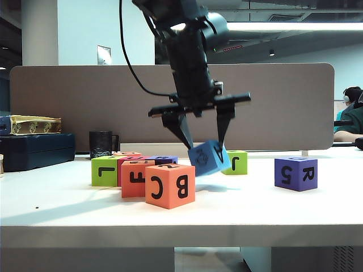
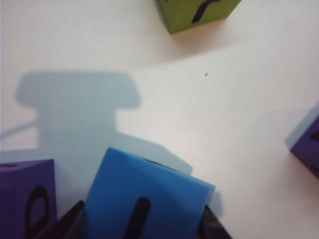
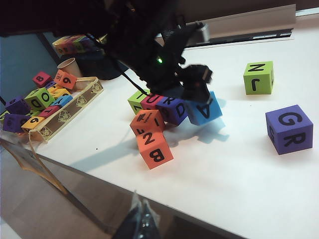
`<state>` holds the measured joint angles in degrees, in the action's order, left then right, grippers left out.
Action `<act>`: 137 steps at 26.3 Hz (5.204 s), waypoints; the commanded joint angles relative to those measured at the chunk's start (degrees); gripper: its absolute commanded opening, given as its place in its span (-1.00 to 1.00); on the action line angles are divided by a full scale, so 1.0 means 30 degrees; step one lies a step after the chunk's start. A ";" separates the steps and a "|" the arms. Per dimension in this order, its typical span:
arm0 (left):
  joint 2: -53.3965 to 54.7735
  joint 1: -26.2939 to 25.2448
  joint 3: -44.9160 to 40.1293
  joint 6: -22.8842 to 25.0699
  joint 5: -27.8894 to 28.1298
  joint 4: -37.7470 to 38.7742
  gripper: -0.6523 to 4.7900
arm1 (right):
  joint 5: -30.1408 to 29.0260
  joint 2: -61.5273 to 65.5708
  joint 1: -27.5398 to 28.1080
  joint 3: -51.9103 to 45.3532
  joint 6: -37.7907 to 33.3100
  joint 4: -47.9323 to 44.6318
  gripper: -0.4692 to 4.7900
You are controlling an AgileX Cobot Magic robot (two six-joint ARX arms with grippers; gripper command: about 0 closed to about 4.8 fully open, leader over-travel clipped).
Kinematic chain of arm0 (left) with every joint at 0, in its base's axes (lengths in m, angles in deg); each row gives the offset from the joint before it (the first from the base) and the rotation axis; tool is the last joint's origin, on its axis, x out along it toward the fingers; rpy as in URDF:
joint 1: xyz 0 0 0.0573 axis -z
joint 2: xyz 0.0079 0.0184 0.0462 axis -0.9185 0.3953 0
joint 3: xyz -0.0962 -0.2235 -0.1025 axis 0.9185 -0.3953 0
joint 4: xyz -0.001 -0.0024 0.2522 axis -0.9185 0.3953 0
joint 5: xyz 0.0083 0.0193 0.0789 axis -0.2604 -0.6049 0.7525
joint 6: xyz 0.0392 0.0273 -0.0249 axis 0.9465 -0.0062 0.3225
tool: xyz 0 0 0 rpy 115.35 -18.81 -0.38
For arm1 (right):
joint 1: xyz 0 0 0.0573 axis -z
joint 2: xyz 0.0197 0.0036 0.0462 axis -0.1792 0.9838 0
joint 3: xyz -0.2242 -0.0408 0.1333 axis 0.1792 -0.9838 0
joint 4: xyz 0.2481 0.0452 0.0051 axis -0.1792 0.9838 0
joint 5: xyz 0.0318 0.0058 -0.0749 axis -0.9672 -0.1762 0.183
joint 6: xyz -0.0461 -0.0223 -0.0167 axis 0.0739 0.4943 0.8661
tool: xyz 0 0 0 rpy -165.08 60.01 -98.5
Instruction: Select the appropriate blocks from the scattered letter blocks on the table and arrange them in a row to spell out "TURING".
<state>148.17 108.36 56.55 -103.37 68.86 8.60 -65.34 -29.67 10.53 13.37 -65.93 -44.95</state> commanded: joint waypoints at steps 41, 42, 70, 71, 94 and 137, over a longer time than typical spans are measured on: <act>0.0459 0.1355 0.0058 0.3541 -0.1508 0.0255 0.62 | 0.0022 -0.0219 0.0007 0.0073 0.0066 0.0299 -0.82; 0.0459 0.1362 0.0058 0.3825 -0.1523 0.0291 0.62 | 0.0022 -0.0219 0.0007 0.0073 0.0066 0.0299 -0.82; 0.1268 0.1406 0.0051 0.5952 -0.1450 -0.0058 0.22 | 0.0022 -0.0219 0.0007 0.0073 0.0066 0.0160 -0.83; 0.1268 0.1406 0.0051 0.5938 -0.1450 -0.0066 0.22 | 0.0029 -0.0219 0.0007 0.0073 0.0066 0.0160 -0.82; 0.1020 0.1224 0.0066 0.0036 0.1996 -0.0044 0.22 | -0.0007 -0.0219 0.0007 0.0073 0.0066 0.0168 -0.82; -0.1690 0.1093 0.0073 0.3534 0.1974 -0.0452 0.64 | -0.0036 -0.0219 0.0000 0.0073 0.0066 0.0321 -0.82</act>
<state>143.91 111.60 56.57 -98.74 74.39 9.52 -65.36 -29.67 10.53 13.37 -65.93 -43.47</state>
